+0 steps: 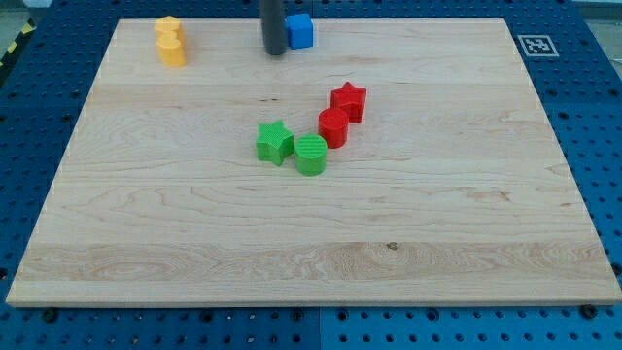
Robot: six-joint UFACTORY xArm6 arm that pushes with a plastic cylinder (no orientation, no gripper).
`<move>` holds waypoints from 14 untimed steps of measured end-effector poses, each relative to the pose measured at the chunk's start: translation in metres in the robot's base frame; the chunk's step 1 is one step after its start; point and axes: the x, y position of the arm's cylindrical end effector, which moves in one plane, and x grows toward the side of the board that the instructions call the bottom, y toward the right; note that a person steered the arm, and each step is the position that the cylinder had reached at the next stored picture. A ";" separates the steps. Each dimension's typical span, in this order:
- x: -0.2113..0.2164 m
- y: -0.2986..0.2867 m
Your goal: Move the green star and green circle towards center right
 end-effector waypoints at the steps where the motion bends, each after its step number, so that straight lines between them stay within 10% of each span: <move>1: 0.005 0.006; 6: 0.104 -0.102; 14: 0.201 0.013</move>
